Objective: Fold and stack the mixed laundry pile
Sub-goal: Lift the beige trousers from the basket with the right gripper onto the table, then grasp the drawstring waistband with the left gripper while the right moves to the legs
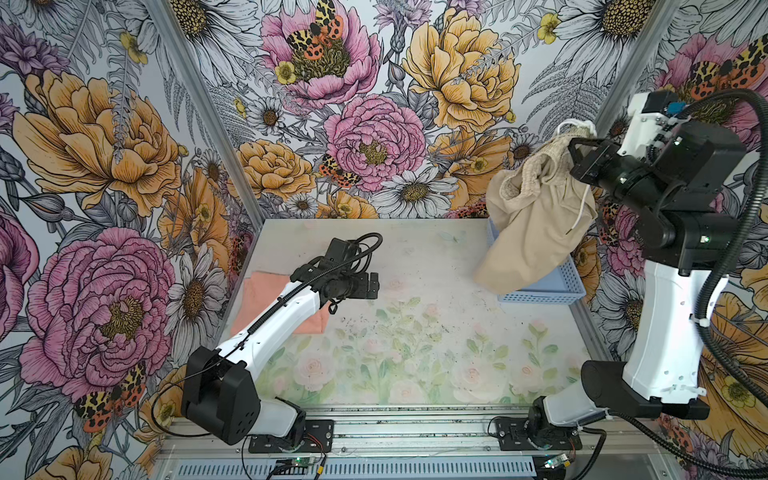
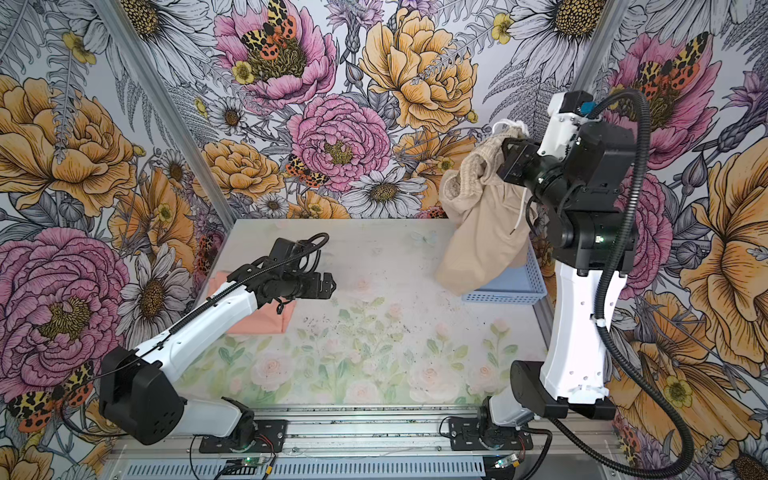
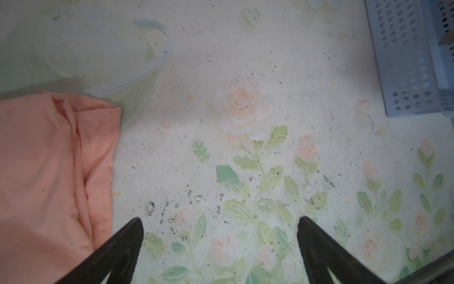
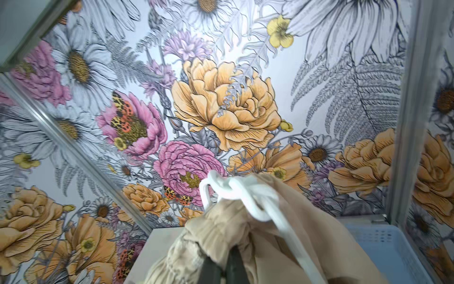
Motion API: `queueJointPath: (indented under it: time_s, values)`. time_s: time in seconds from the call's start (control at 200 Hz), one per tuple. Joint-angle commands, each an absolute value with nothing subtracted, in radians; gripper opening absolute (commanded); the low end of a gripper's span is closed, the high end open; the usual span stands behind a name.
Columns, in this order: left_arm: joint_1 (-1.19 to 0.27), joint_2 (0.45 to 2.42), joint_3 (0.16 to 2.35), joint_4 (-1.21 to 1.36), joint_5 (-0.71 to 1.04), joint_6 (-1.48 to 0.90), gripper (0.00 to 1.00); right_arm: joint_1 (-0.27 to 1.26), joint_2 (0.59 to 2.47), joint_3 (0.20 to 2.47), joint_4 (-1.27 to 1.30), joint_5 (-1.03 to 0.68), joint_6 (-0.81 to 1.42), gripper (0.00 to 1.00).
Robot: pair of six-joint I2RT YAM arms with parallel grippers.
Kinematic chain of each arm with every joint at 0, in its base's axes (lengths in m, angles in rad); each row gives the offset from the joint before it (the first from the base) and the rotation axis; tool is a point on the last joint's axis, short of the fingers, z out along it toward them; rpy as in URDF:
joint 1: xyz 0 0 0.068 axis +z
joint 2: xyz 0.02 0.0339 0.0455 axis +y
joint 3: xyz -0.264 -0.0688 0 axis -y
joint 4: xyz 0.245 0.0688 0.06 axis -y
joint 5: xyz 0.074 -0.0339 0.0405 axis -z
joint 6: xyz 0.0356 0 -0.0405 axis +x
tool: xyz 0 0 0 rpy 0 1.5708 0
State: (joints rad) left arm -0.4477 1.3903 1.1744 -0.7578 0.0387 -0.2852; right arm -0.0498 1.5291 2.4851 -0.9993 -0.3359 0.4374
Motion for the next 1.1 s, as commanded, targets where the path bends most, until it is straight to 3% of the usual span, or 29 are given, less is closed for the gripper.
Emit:
queueJointPath:
  time_s: [0.0,0.235,0.39,0.525,0.625,0.72,0.79,0.916,1.096]
  values:
    - [-0.451,1.354,1.183,-0.739,0.034,-0.306,0.99,0.003,1.517,2.485,-1.040,-0.374,0.454,0.00]
    - [-0.435,1.268,1.163,-0.749,0.007,-0.332,0.99,0.299,1.417,2.131,-1.019,-0.233,0.431,0.00]
    - [-0.403,1.196,1.150,-0.792,-0.031,-0.348,0.99,0.519,1.335,1.648,-0.760,-0.211,0.583,0.00]
    - [-0.360,1.126,1.132,-0.827,-0.058,-0.366,0.99,0.685,1.395,1.431,-0.590,-0.209,0.698,0.00]
    - [-0.325,1.079,1.110,-0.836,-0.055,-0.377,0.99,0.759,1.502,1.401,-0.520,-0.272,0.740,0.00]
    - [-0.313,1.065,1.096,-0.858,-0.045,-0.380,0.99,0.773,1.558,1.424,-0.522,-0.312,0.731,0.33]
    - [-0.320,1.065,1.079,-0.877,-0.031,-0.393,0.99,0.754,1.536,1.421,-0.529,-0.295,0.717,0.47]
    - [-0.364,1.049,1.003,-0.883,-0.012,-0.474,0.99,0.671,1.473,1.392,-0.564,-0.293,0.695,0.55]
    - [-0.496,0.983,0.839,-0.878,0.029,-0.678,0.99,0.541,1.352,1.281,-0.636,-0.272,0.663,0.57]
